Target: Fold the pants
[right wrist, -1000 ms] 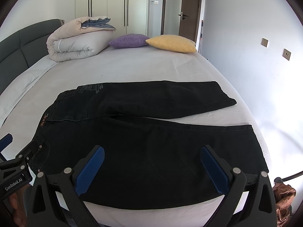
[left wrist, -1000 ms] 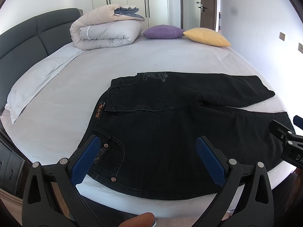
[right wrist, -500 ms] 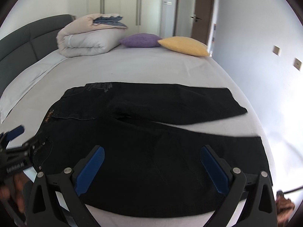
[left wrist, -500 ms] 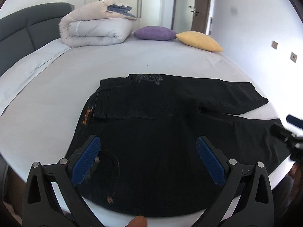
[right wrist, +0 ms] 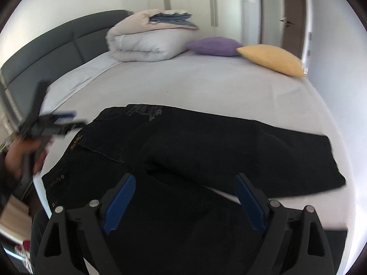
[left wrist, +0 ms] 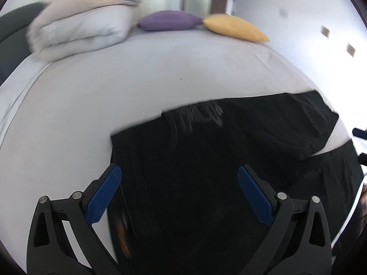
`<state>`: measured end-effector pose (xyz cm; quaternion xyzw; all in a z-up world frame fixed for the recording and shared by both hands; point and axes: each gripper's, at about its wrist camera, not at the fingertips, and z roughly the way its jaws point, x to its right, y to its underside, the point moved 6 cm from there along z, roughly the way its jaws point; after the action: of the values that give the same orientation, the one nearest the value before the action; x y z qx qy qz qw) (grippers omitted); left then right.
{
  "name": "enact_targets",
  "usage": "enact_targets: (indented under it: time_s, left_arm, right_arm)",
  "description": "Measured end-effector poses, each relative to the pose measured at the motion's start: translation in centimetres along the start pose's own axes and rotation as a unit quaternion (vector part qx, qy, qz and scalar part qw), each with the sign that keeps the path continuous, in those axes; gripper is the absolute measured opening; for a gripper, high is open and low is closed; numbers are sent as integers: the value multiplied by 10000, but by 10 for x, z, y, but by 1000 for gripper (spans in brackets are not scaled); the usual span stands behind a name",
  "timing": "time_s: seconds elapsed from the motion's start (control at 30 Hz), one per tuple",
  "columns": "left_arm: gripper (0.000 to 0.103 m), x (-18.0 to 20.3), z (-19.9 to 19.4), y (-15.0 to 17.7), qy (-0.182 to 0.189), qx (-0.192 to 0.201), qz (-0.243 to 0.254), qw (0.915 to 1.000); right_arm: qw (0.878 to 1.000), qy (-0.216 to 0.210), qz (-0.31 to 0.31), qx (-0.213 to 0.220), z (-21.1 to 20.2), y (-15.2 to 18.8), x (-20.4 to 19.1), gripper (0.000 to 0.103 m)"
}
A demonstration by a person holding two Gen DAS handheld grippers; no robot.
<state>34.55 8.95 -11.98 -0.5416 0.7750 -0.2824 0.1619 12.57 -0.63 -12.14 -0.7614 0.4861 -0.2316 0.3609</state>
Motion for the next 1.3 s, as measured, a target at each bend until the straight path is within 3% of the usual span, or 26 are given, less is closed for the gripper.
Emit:
enact_targets:
  time_s: [0.07, 0.2, 0.27, 0.4, 0.57, 0.63, 0.8, 0.83, 0.87, 0.97, 1.13, 1.3]
  left_arm:
    - [103, -16, 32, -24, 375, -253, 211, 9988]
    - [103, -42, 86, -51, 771, -746, 275, 9938]
    - [96, -52, 111, -61, 1101, -901, 320, 9893]
    - [90, -51, 134, -59, 1224, -1140, 556, 9843]
    - [68, -63, 165, -57, 1475, -1465, 634, 9761]
    - [67, -62, 171, -59, 1474, -1495, 771, 9747]
    - [60, -57, 185, -64, 1335, -1500, 983, 9747]
    - [48, -54, 184, -63, 1327, -1469, 1041, 9747]
    - [29, -53, 183, -62, 1371, -1421, 1035, 9748]
    - [10, -51, 175, -57, 1387, -1341, 1013, 9760]
    - [7, -40, 156, -55, 1062, -1054, 1351, 9795]
    - [7, -39, 114, -43, 834, -372, 1351, 9866]
  right_arm:
    - [9998, -121, -170, -17, 7, -3, 4, 90]
    - [9987, -347, -356, -115, 22, -5, 11, 85]
    - [9978, -486, -386, -225, 32, -3, 11, 80]
    - [9962, -667, -445, -346, 49, -4, 13, 74]
    - [9942, -803, -534, -478, 69, -6, 8, 70]
    - [9940, -798, -556, -509, 75, -7, 6, 70]
    - [9936, -843, -498, -564, 88, -8, 2, 70]
    - [9936, -836, -504, -560, 89, -8, 1, 70]
    - [9936, -838, -505, -561, 91, -8, 0, 70]
    - [9934, -853, -529, -550, 92, -11, -1, 69]
    - [9942, -868, -432, -456, 93, -24, 2, 60]
    - [9966, -627, -444, -312, 97, -45, 9, 42]
